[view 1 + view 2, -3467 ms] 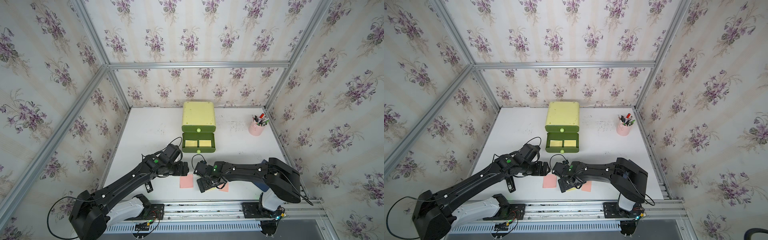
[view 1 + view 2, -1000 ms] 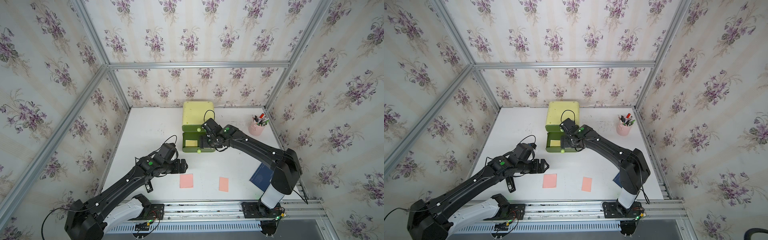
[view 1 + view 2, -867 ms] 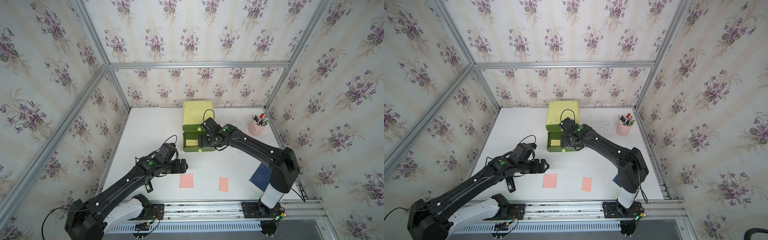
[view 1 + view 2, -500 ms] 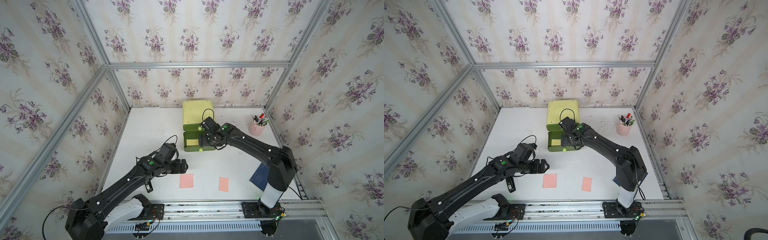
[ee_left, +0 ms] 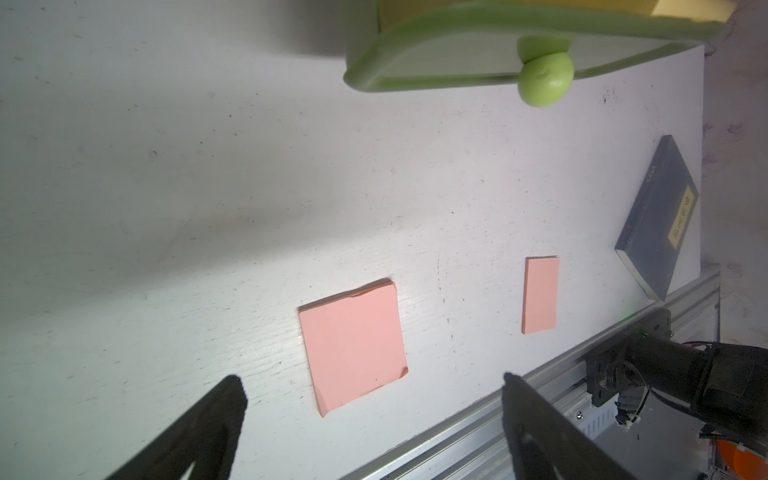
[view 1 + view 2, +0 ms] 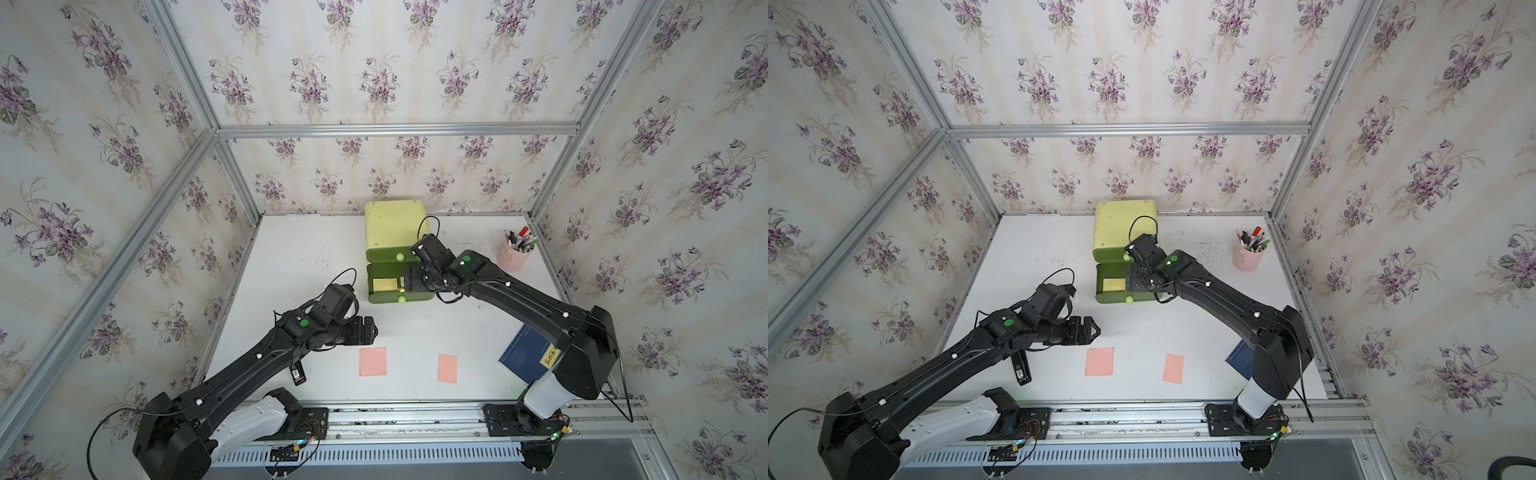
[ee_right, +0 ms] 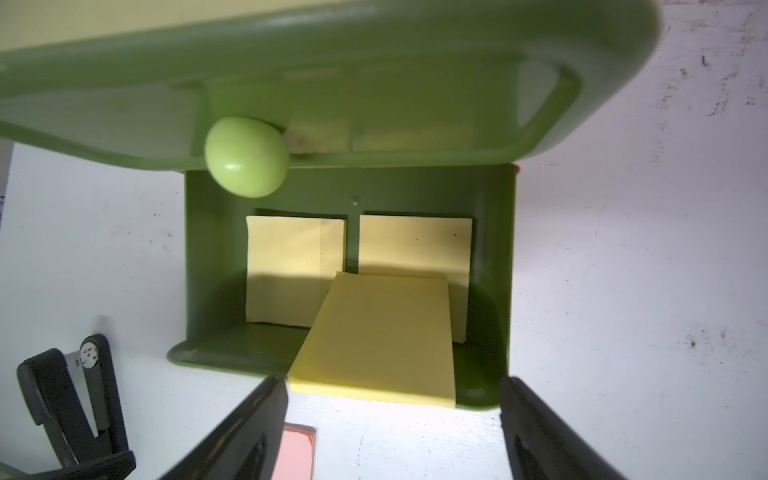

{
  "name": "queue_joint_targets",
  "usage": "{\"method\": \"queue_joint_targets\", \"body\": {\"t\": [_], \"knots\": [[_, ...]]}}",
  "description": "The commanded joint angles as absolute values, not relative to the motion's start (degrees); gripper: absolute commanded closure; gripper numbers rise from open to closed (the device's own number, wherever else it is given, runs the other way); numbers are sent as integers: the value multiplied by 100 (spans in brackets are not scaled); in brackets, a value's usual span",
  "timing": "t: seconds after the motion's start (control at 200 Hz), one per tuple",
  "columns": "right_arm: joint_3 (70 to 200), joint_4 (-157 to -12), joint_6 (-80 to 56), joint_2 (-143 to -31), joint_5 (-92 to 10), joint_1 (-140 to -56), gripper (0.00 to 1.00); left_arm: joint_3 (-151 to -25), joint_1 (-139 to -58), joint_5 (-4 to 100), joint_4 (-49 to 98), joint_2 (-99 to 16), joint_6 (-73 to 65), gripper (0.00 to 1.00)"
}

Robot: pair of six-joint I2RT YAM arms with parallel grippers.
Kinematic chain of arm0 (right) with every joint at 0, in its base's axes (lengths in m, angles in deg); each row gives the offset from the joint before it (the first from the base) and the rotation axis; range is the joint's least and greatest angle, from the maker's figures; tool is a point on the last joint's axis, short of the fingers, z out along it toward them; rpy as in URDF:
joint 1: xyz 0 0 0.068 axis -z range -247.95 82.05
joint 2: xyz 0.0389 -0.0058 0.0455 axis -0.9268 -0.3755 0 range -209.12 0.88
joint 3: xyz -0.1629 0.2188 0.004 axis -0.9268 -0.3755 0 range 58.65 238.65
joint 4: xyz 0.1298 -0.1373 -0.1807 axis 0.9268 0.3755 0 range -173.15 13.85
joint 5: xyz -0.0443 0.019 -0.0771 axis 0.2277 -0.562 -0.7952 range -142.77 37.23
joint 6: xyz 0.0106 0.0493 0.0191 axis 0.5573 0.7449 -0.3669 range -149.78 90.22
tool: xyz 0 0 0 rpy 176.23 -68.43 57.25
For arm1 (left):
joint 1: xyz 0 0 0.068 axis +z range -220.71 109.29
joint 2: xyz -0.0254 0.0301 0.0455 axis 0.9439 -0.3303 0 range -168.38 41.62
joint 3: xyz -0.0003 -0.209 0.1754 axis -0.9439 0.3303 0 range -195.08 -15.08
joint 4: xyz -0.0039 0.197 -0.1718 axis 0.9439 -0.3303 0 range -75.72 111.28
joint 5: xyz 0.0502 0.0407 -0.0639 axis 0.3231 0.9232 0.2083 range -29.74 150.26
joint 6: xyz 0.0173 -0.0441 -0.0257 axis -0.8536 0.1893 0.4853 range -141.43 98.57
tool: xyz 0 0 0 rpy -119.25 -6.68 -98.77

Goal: Please put the sticky notes in the drawer by color
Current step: Place the sticky notes in the drawer.

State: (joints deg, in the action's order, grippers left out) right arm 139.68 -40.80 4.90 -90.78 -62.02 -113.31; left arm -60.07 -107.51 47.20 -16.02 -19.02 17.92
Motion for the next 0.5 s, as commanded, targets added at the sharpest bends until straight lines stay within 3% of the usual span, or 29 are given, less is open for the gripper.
{"method": "queue_joint_targets", "body": {"t": [0.0,0.115,0.495], "knots": [[13700,-4408,427,-8766,-5946,-11345,22,-6139,-10754,4803,-1640,-1937,1663,6],[13448,-4747,385,-8612,-5449,-11338,36,-6191,-10754,4808,-1601,-1985,1675,6],[13682,-4817,109,-9198,-5460,-11333,51,-6236,-10749,4785,-1637,-1982,1693,6]]}}
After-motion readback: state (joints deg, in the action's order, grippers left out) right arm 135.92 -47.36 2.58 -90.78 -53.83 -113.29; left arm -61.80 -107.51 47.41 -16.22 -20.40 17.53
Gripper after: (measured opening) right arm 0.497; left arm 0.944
